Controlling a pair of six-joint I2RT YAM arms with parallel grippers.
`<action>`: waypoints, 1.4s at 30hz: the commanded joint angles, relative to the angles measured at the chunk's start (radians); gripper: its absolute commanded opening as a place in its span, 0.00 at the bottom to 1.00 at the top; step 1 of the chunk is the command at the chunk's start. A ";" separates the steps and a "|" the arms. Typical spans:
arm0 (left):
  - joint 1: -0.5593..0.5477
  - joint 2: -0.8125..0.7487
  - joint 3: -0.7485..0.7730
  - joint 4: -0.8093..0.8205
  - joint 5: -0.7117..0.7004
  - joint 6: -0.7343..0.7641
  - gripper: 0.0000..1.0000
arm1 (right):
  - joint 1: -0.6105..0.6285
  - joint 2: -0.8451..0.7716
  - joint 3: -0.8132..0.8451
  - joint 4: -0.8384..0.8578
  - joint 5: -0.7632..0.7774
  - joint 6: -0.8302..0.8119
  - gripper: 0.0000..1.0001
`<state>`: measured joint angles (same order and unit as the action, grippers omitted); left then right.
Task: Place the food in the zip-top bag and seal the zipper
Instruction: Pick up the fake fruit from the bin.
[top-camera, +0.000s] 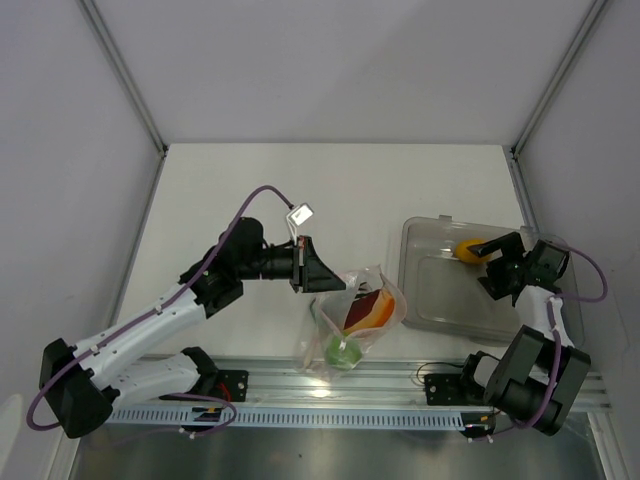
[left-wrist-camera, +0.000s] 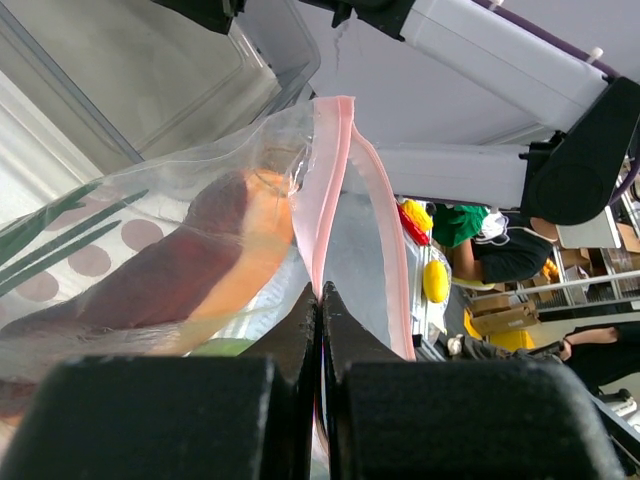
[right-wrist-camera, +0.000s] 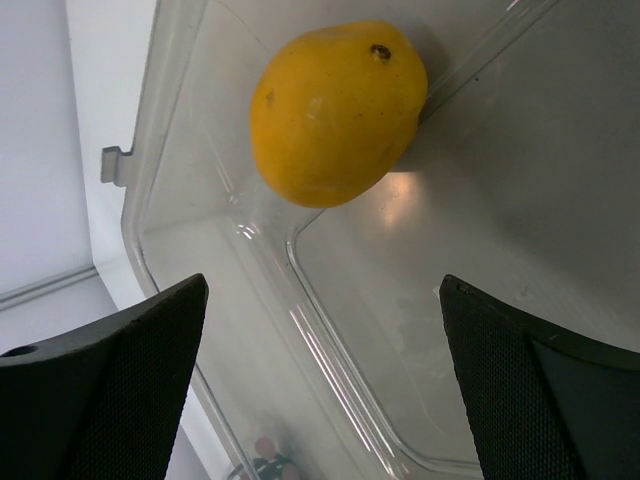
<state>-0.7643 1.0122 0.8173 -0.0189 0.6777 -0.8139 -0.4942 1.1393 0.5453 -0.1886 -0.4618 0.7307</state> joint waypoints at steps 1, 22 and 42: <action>0.013 0.008 0.005 0.059 0.029 -0.014 0.00 | -0.006 0.022 -0.019 0.109 -0.012 -0.010 0.99; 0.022 0.017 0.008 0.071 0.049 -0.027 0.00 | -0.007 0.207 -0.011 0.311 -0.021 0.001 0.99; 0.023 0.026 0.005 0.082 0.052 -0.034 0.01 | 0.003 0.353 0.015 0.406 -0.009 0.029 0.93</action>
<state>-0.7502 1.0363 0.8173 0.0196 0.7116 -0.8383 -0.4942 1.4578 0.5350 0.1913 -0.4866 0.7574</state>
